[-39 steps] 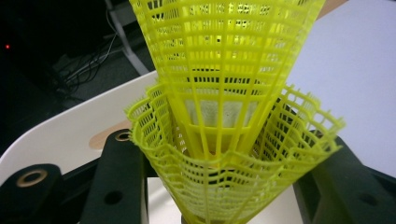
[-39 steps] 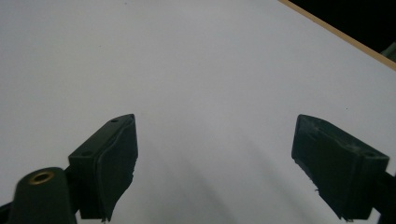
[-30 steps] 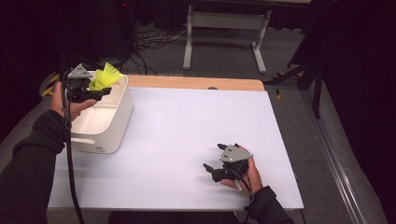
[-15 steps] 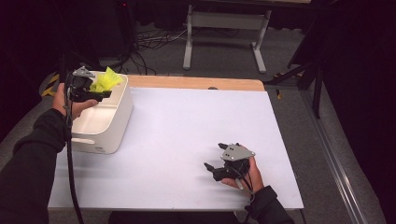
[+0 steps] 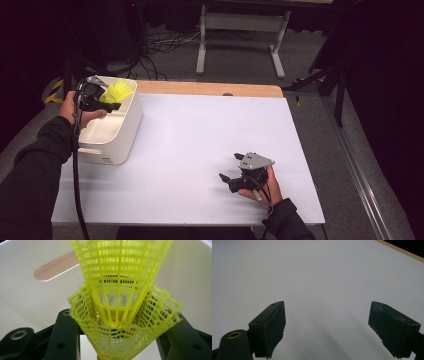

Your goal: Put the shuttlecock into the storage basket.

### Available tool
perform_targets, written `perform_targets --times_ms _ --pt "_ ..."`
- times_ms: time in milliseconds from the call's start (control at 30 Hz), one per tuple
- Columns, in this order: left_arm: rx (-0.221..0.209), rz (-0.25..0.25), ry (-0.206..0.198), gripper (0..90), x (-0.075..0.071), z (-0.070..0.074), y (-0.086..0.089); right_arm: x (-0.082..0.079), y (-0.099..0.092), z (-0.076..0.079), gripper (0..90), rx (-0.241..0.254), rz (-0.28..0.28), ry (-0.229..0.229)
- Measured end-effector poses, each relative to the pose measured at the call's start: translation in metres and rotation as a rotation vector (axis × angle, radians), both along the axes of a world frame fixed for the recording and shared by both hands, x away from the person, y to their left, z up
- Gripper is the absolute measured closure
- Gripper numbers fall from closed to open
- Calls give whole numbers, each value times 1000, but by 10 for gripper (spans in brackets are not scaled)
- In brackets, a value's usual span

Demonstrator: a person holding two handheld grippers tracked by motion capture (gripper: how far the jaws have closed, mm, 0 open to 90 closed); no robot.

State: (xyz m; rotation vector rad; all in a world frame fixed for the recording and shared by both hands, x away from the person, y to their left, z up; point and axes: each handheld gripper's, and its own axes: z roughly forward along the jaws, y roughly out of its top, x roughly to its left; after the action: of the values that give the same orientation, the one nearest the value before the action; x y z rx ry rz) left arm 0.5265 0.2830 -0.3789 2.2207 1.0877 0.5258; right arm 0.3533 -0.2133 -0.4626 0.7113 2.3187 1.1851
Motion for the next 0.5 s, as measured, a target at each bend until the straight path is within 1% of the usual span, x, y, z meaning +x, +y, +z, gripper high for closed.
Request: perform_targets --times_ms 33,133,167,200,267,300,333,400,433,467,500 --pt "6 2 2 540 0 0 0 0 0 0 151 0 0 0" --pt "2 -3 11 539 1 -1 0 1 -1 -1 151 -1 -1 8" --pt "18 -9 24 534 2 -2 -1 1 0 -1 151 -3 0 8" --pt "18 -9 24 530 2 -2 -1 1 0 -1 151 -3 0 8" --pt "22 -18 38 528 3 -3 -3 1 0 -1 151 -1 3 8" --pt "29 -28 56 510 4 -5 -6 2 0 -1 151 -4 5 10" --pt "38 -32 58 504 5 -5 -7 2 0 -2 151 -3 5 14" --pt "42 -32 60 498 5 -5 -7 3 0 -2 151 -4 6 18" --pt "55 -28 69 476 6 -5 -9 3 0 -3 151 -1 6 26" --pt "68 -26 112 423 9 -8 -11 4 0 -3 151 0 7 27" --pt "87 -22 123 369 10 -10 -13 4 0 -3 151 1 7 27"
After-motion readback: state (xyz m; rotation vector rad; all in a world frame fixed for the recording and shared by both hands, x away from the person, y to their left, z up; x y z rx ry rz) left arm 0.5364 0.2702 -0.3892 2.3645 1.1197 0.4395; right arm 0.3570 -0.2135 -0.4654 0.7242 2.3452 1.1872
